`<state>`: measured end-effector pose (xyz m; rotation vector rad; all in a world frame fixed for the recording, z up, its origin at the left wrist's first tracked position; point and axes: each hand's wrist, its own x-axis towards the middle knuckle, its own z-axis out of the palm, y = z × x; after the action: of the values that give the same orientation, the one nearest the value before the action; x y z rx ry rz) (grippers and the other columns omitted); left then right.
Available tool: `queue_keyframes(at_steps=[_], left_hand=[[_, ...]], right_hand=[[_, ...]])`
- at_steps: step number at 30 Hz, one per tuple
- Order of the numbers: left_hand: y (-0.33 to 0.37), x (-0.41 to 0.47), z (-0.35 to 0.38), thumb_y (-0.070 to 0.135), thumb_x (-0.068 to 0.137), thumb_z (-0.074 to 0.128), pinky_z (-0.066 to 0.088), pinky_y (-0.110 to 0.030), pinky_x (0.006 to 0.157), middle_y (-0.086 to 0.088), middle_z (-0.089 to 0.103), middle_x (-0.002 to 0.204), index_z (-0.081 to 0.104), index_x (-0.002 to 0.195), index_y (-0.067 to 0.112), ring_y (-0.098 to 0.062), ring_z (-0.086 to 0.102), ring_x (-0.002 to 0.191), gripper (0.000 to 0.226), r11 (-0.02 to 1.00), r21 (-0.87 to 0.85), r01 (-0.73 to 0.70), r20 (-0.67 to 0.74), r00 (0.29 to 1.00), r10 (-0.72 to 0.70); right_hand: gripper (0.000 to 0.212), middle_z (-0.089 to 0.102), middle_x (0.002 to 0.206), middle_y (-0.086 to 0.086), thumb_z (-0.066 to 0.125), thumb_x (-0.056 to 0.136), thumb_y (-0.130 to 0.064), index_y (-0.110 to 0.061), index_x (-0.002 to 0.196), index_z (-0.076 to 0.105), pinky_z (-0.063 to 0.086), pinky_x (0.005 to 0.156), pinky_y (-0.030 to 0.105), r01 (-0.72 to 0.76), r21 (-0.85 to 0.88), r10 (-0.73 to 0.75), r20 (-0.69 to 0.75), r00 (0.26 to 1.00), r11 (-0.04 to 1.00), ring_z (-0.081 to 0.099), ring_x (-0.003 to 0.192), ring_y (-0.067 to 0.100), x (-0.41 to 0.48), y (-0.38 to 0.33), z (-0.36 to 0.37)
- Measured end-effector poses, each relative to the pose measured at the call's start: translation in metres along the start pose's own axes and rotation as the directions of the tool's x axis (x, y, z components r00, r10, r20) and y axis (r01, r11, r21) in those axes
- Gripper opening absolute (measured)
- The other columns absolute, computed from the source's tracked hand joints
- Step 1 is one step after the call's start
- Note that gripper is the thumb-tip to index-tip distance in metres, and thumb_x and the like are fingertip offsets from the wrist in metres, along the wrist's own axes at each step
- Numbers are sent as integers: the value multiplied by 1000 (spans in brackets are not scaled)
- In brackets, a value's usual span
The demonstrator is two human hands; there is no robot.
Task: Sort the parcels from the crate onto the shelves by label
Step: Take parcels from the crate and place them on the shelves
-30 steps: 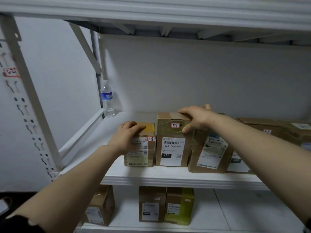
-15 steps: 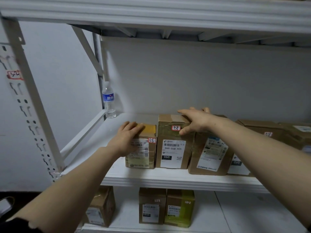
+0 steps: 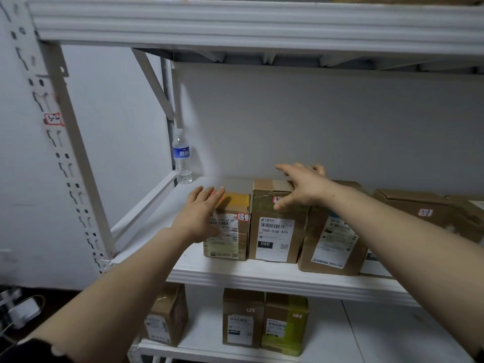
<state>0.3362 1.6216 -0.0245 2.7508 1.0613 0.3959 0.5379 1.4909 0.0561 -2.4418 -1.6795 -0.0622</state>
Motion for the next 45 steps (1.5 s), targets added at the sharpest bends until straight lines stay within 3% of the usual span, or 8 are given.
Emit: queue_keyframes(at_steps=[6, 11, 16, 21, 28, 32, 37, 45], left_hand=[[15, -13, -11, 30, 78, 75, 14, -37, 117, -1, 9, 160, 5, 153, 27, -25, -3, 146, 103, 999, 23, 26, -39, 999, -25], [35, -34, -21, 30, 82, 72, 12, -35, 117, -1, 10, 160, 7, 153, 26, -25, -2, 146, 96, 996, 52, 66, -95, 994, -61], [56, -63, -30, 28, 86, 67, 15, -37, 117, 0, 17, 159, 11, 153, 24, -25, 3, 146, 87, 993, 82, 86, -142, 987, -74], [88, -84, -28, 23, 90, 61, 32, -36, 109, 0, 33, 151, 27, 149, 22, -21, 25, 139, 69, 1000, 1, -23, -194, 981, 23], [151, -119, -5, 29, 91, 59, 37, -34, 103, -1, 44, 143, 40, 144, 20, -21, 36, 132, 57, 947, -27, -319, -146, 939, 312], [189, -162, 21, 30, 90, 58, 37, -33, 102, -2, 44, 143, 36, 145, 23, -23, 38, 131, 60, 857, -91, -508, 0, 860, 510], [255, -241, 57, 32, 90, 57, 40, -35, 103, -5, 43, 145, 23, 150, 26, -24, 39, 132, 70, 709, -205, -674, 182, 686, 705], [402, -426, 64, 32, 88, 59, 42, -35, 101, -4, 46, 141, 17, 151, 29, -22, 44, 129, 76, 353, -338, -872, 227, 289, 930]], right_hand=[[85, 32, 153, 4, 48, 79, -72, -27, 148, 28, 9, 115, 45, 25, 29, -21, -129, 991, 999, 25, 142, 24, -11, -5, -4], [66, 38, 148, 7, 25, 93, -64, -24, 144, 36, 9, 114, 42, 78, 135, -30, -327, 944, 988, 28, 139, 24, -28, 2, 5], [72, 44, 141, 6, 16, 87, -61, -19, 138, 45, 11, 111, 36, 102, 258, 50, -523, 851, 961, 34, 134, 21, -62, 9, 18], [71, 47, 136, 7, 18, 87, -60, -15, 133, 49, 16, 111, 38, 20, 377, 225, -593, 773, 926, 39, 129, 22, -120, 20, 26], [44, 45, 138, 8, 54, 93, -24, -17, 136, 44, 33, 104, 39, -251, 388, 432, -500, 751, 887, 47, 124, 25, -243, 44, 36], [47, 44, 134, 10, 55, 93, -22, -15, 137, 41, 45, 95, 42, -452, 490, 649, -379, 660, 745, 53, 115, 28, -344, 41, 60], [52, 45, 134, 7, 55, 94, -29, -17, 141, 36, 46, 93, 40, -640, 548, 838, -273, 472, 539, 55, 111, 24, -484, 12, 88], [56, 42, 139, 2, 52, 95, -35, -23, 145, 30, 49, 93, 38, -815, 549, 964, -265, 40, 185, 54, 115, 17, -737, -39, 72]])
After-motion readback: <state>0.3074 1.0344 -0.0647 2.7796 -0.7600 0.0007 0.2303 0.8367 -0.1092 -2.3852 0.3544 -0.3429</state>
